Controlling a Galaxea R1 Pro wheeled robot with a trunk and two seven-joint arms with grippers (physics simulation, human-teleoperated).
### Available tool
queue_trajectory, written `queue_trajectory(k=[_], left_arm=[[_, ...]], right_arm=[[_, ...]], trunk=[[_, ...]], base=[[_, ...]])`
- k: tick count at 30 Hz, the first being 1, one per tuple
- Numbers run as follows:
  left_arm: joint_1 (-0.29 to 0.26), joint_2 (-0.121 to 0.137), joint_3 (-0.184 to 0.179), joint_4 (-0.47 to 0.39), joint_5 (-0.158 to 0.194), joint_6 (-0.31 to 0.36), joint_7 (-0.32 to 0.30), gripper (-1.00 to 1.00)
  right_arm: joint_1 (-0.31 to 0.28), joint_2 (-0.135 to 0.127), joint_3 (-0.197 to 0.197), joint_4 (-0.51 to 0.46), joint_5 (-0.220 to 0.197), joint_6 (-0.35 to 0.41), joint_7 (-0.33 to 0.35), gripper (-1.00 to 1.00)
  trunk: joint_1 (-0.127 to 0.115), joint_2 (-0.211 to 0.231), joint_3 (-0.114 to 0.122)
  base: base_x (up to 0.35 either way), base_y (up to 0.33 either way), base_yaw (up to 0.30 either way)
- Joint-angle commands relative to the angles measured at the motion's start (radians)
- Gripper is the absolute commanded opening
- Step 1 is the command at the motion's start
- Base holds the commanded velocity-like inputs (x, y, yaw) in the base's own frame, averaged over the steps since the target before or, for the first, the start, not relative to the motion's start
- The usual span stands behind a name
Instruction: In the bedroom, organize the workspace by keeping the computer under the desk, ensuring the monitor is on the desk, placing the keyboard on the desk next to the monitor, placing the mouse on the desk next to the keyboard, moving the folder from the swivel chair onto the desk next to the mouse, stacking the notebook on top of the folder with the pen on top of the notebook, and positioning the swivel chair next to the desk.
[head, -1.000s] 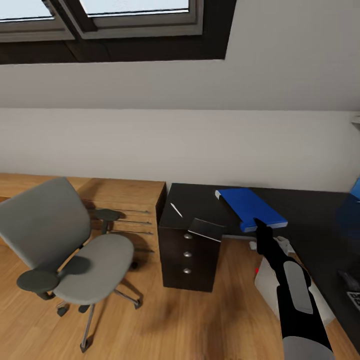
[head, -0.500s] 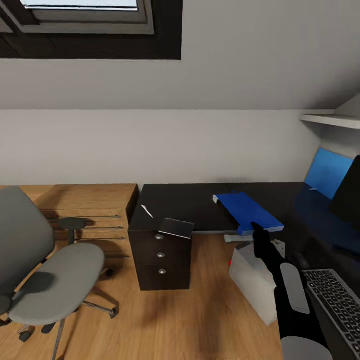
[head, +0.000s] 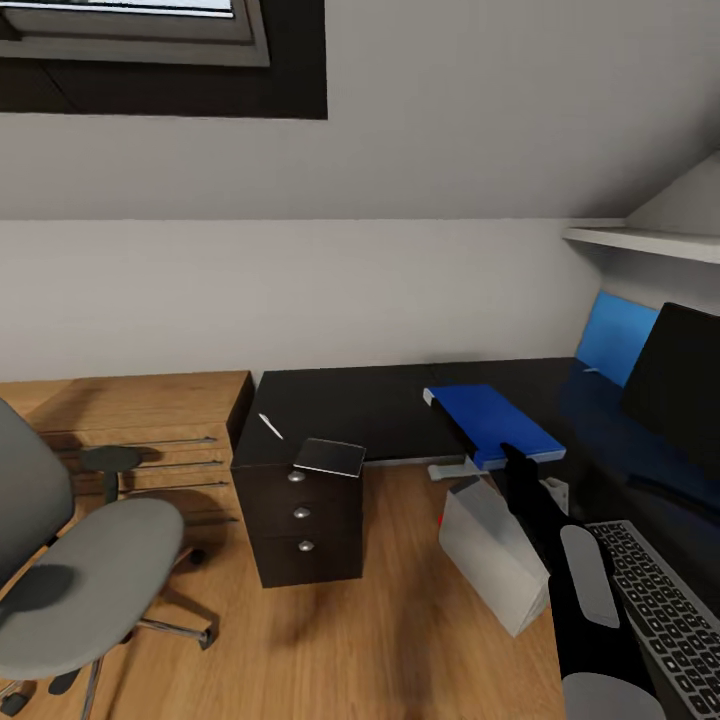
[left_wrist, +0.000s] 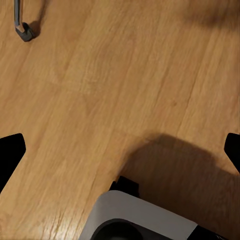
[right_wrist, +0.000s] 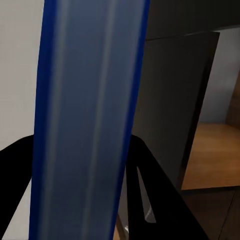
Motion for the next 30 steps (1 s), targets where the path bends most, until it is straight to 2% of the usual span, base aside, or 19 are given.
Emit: queue_trajectory(k=[1, 4, 6, 8, 13, 30], left_arm=[[0.000, 0.000, -0.006, 0.000, 0.009, -0.003, 0.003, 1.00], [-0.001, -0.001, -0.006, 0.000, 0.009, -0.003, 0.002, 1.00], [-0.001, -0.001, -0.006, 0.000, 0.009, -0.003, 0.001, 1.00], [-0.001, -0.001, -0.006, 0.000, 0.009, -0.002, 0.001, 1.00], [0.000, -0.001, -0.006, 0.000, 0.008, 0.000, 0.001, 1.00], [0.000, 0.002, -0.005, 0.000, 0.009, -0.002, -0.001, 1.00]], right_arm=[[-0.001, 0.001, -0.003, -0.003, -0.010, 0.006, -0.007, -1.00], [-0.001, 0.002, -0.006, -0.003, -0.013, 0.007, -0.007, -1.00], [-0.001, 0.002, -0.005, -0.004, -0.043, 0.005, -0.006, -1.00], [-0.001, 0.002, -0.004, -0.004, -0.057, 0.003, -0.006, -1.00], [-0.001, 0.000, -0.004, -0.001, -0.065, 0.000, -0.007, -1.00], [-0.001, 0.003, -0.003, 0.028, -0.065, -0.004, -0.007, -1.00]], trunk=[[0.000, -0.001, -0.001], [0.000, -0.001, -0.001], [0.000, -0.001, -0.001], [0.000, -0.001, -0.001], [0.000, -0.001, -0.001], [0.000, -0.001, -0.001]], base=[[0.023, 0.000, -0.003], [0.137, 0.000, -0.001], [0.271, -0.025, 0.000], [0.306, -0.071, 0.000], [0.318, -0.113, -0.019], [0.028, -0.013, -0.245]])
